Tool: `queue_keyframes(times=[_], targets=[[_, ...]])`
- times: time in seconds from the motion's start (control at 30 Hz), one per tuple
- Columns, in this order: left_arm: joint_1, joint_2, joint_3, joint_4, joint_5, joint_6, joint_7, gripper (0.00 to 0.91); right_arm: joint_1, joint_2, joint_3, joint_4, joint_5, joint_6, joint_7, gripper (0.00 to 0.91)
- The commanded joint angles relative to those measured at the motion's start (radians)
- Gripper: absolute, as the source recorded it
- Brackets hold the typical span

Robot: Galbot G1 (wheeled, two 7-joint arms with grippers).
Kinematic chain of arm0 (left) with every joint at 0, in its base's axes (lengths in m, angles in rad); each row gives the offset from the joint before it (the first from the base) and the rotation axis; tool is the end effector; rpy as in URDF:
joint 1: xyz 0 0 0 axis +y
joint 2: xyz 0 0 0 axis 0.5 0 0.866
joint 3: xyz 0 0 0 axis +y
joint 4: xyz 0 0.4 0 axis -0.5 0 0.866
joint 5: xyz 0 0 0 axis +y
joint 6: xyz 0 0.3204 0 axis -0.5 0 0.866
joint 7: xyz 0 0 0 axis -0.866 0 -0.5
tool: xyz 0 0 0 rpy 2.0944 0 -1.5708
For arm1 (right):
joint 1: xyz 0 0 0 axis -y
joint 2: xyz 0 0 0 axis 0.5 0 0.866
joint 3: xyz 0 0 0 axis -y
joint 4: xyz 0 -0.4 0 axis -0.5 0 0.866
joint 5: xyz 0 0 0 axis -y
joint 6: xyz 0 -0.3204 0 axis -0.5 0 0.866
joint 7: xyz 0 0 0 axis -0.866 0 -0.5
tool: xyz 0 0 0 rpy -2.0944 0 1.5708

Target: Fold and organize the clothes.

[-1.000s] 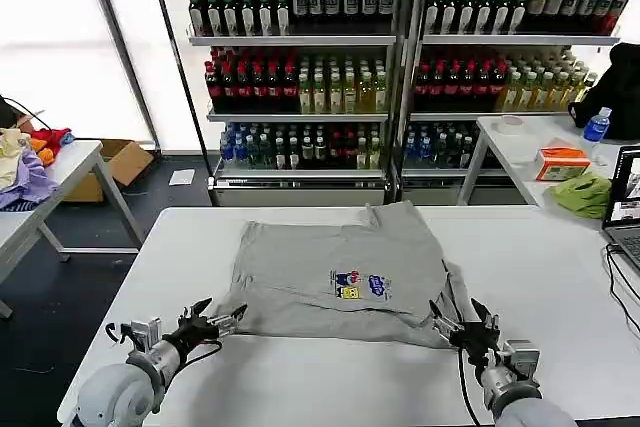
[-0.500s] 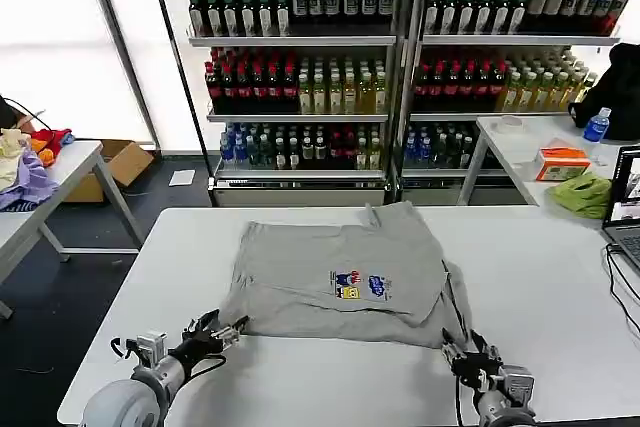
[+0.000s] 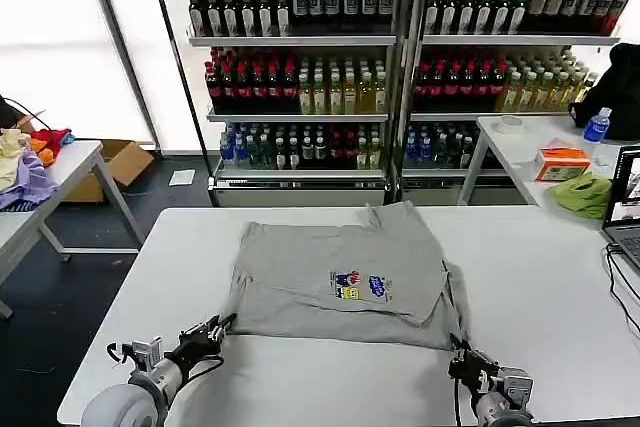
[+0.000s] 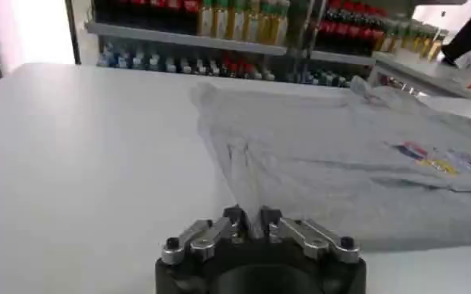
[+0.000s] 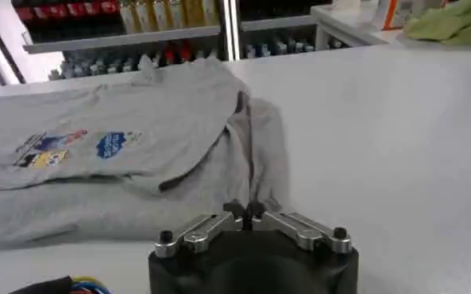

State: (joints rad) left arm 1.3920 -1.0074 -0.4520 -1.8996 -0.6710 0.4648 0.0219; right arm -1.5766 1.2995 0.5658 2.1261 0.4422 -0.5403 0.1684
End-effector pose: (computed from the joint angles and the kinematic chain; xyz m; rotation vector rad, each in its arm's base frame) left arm 0.1960 0.1400 -0.3491 -0.3671 -2.5368 0.1458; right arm 0.1239 -0.0730 -0.3269 -0.0104 -2.5970 -0.1447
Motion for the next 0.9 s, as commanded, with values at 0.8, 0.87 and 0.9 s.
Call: queue_keyframes(times=[0.8, 0.87, 0.9], targets=[[0.549, -0.034, -0.351, -0.387, 0.004, 0.110, -0.044, 0.907, -0.299, -0.081, 0.027, 0.203, 0.035, -0.038, -0.071, 0.907], [0.528, -0.032, -0.361, -0.382, 0.029, 0.110, -0.033, 0.907, -0.288, -0.069, 0.024, 0.217, 0.075, -0.037, -0.060, 0.907], [0.511, -0.028, -0.364, -0.379, 0.029, 0.110, -0.030, 0.907, -0.281, -0.067, 0.024, 0.224, 0.091, -0.037, -0.062, 0.907]])
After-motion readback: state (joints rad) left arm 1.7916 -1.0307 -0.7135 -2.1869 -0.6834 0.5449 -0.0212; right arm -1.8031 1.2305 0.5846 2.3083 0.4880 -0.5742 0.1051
